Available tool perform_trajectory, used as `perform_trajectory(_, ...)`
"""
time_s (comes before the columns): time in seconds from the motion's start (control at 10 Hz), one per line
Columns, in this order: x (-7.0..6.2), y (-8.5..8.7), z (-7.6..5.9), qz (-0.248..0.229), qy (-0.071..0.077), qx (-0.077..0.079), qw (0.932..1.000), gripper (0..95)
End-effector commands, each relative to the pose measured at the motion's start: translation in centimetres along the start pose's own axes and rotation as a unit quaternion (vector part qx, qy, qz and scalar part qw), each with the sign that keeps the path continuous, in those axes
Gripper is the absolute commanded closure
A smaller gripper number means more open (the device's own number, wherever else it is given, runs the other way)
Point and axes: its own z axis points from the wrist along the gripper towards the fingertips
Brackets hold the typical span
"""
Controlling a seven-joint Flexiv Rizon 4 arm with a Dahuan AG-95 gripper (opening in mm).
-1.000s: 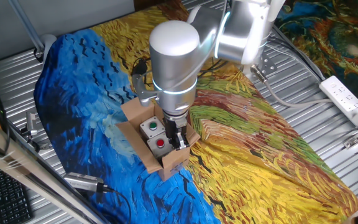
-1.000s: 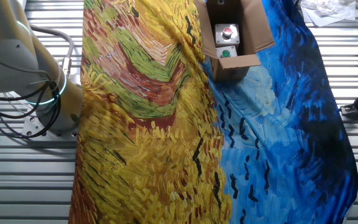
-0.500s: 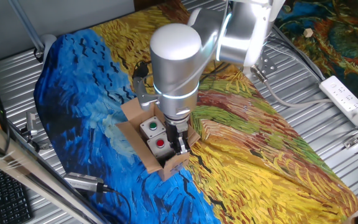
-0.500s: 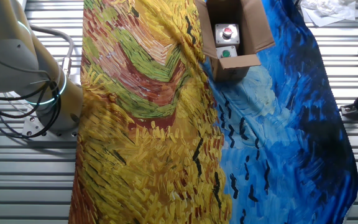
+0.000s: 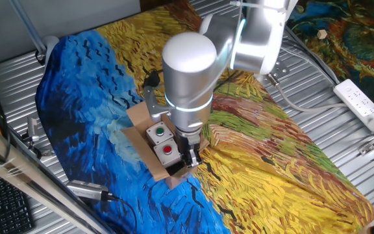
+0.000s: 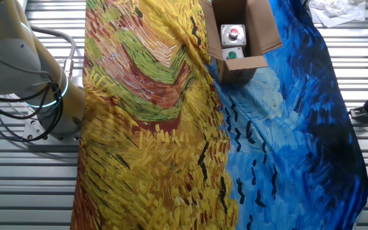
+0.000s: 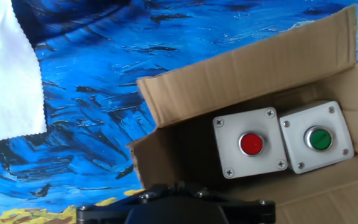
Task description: Open a box
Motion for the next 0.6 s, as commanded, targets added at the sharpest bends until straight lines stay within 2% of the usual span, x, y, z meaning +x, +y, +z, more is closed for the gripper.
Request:
perform_trajectory(0.1, 0.04, 0.27, 0.08, 0.006, 0.001, 0.002, 1.0, 95.0)
perform_trajectory(0.6, 0.01, 0.69, 0.25, 0.019, 0.001, 0.003, 0.9998, 95.0)
